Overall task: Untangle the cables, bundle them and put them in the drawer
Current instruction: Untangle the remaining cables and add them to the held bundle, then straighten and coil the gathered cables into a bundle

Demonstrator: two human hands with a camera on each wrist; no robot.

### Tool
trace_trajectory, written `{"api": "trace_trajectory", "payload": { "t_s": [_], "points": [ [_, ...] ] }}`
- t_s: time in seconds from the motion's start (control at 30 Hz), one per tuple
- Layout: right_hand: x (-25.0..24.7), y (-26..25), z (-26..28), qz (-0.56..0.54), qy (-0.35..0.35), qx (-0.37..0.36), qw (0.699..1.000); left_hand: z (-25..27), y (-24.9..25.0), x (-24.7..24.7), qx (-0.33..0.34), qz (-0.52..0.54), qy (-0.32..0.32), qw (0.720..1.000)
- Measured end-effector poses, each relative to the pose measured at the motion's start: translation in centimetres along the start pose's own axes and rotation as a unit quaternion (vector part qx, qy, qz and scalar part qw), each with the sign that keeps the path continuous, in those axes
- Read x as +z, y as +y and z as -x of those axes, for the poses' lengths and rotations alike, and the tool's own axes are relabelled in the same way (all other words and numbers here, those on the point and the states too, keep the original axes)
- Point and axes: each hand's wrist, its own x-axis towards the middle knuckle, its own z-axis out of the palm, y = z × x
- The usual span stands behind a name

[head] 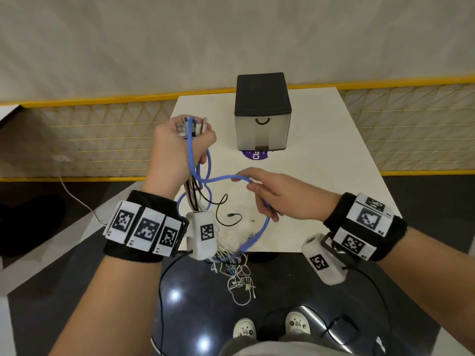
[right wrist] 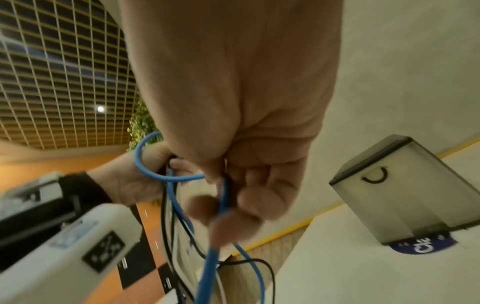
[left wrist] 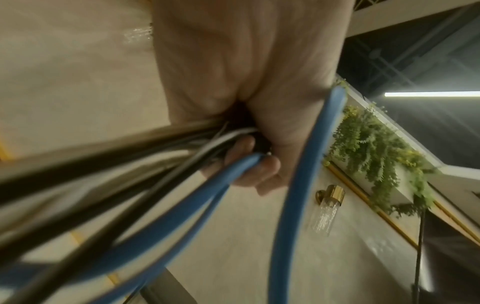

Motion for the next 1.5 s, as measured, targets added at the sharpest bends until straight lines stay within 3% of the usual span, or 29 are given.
{"api": "trace_trajectory", "payload": {
  "t_s": [0.2, 0.33, 0.43, 0.63, 0.77, 0.9, 1.0, 1.07, 1.2, 1.37, 1.5],
  "points": [
    [2.2, 4.7, 0.4, 0.039, -0.228, 0.139, 0.963, 1.2, -1.2, 0.5, 0.023, -0.097, -0.149, 0.984],
    [2.4, 5.6, 1.2, 0.029, -0.334, 0.181, 0.925, 1.4, -1.3, 0.6, 0.035, -0.126, -0.162, 0.978],
    [2.1, 5.6, 1.4, 0.014, -0.357, 0.18, 0.917, 1.1, -1.3, 0.6, 0.038, -0.116, -0.157, 0.98],
    [1.8, 5.7, 0.7, 0.011, -0.275, 0.149, 0.95, 0.7, -1.2, 0.8, 0.042, -0.111, -0.157, 0.981],
    [2.5, 7.1, 0.0, 0.139, -0.238, 0.138, 0.951, 0.8, -1.5, 0.9, 0.013, -0.151, -0.211, 0.966],
    [1.0, 7.7, -0.4, 0.176, -0.139, 0.139, 0.964, 1.2, -1.9, 0.7, -0.019, -0.253, -0.355, 0.9],
    [-0.5, 6.6, -0.7, 0.112, -0.002, 0.122, 0.986, 1.3, -1.8, 0.6, -0.036, -0.297, -0.45, 0.841],
    [-1.0, 5.1, -0.6, 0.049, 0.061, 0.084, 0.993, 1.3, -1.7, 0.7, -0.037, -0.309, -0.474, 0.824],
    [-0.6, 2.5, -0.6, -0.021, 0.053, 0.021, 0.998, 0.8, -1.3, 0.6, 0.011, -0.249, -0.408, 0.878],
    [0.6, 1.8, -1.3, 0.018, 0.021, 0.005, 1.0, 0.4, -0.3, 1.2, 0.082, -0.101, -0.28, 0.951],
    [1.2, -0.3, -2.8, -0.108, 0.039, -0.046, 0.992, 0.7, 0.4, 2.8, 0.119, 0.019, -0.232, 0.965]
  ]
}}
